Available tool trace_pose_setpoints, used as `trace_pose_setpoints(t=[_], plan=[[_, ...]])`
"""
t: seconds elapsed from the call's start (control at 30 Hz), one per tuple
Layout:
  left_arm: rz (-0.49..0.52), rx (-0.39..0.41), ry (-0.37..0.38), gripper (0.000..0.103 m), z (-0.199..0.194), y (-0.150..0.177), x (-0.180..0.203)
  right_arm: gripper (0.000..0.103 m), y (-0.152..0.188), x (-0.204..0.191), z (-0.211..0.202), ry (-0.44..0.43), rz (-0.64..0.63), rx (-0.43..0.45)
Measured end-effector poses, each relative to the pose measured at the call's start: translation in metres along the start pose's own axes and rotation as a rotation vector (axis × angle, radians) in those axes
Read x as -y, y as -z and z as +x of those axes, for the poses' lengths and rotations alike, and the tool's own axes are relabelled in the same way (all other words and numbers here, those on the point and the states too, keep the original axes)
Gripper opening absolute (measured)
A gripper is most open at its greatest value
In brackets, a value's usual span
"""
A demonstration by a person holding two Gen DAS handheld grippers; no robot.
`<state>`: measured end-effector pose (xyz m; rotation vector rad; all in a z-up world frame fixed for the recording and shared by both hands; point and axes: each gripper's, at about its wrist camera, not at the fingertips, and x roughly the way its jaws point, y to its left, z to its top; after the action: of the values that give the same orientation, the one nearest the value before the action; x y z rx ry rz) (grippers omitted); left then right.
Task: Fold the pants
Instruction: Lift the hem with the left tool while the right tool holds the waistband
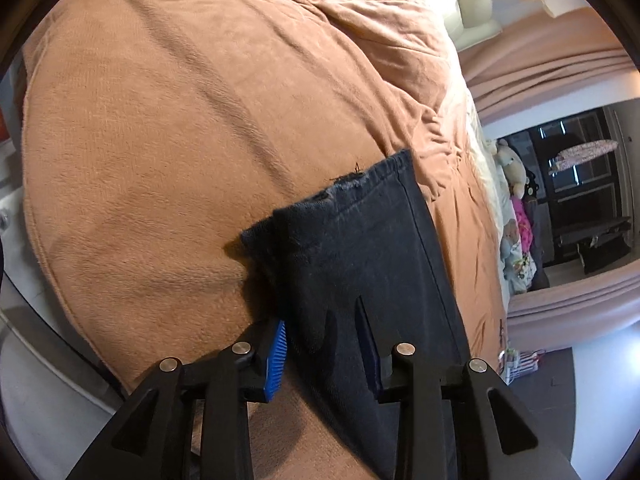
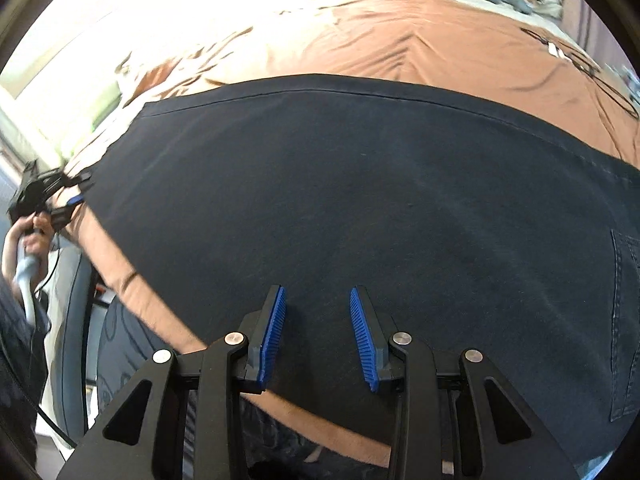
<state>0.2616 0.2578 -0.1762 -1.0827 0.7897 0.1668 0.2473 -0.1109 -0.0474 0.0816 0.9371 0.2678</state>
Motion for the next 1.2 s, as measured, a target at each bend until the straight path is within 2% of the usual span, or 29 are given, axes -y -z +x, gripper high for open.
trace_pose_setpoints(t=[0.2, 0.3, 0.4, 0.77, 0.97, 1.2], plan=[[-0.011, 0.008, 0.021, 0.033, 0.010, -0.005, 0.002, 0.032, -0.011, 0.003, 0.014, 0.019, 0.052, -0.011], [-0.023, 0.014, -0.014, 0.017, 0.014, -0.007, 0.001, 0.027, -0.022, 0.007, 0.022, 0.034, 0.079, -0.016], [-0.038, 0.021, -0.011, 0.013, 0.015, -0.008, -0.001, 0.022, -0.037, 0.011, 0.033, 0.052, 0.106, -0.021], [-0.048, 0.067, -0.039, 0.012, 0.017, -0.006, 0.003, 0.019, -0.082, 0.017, 0.069, 0.088, 0.137, -0.038], [-0.055, 0.069, -0.034, 0.010, 0.018, -0.008, 0.001, 0.019, -0.108, 0.025, 0.087, 0.114, 0.144, -0.038], [-0.066, 0.070, -0.004, 0.004, 0.010, -0.010, 0.007, 0.019, -0.121, 0.031, 0.095, 0.125, 0.159, -0.024]])
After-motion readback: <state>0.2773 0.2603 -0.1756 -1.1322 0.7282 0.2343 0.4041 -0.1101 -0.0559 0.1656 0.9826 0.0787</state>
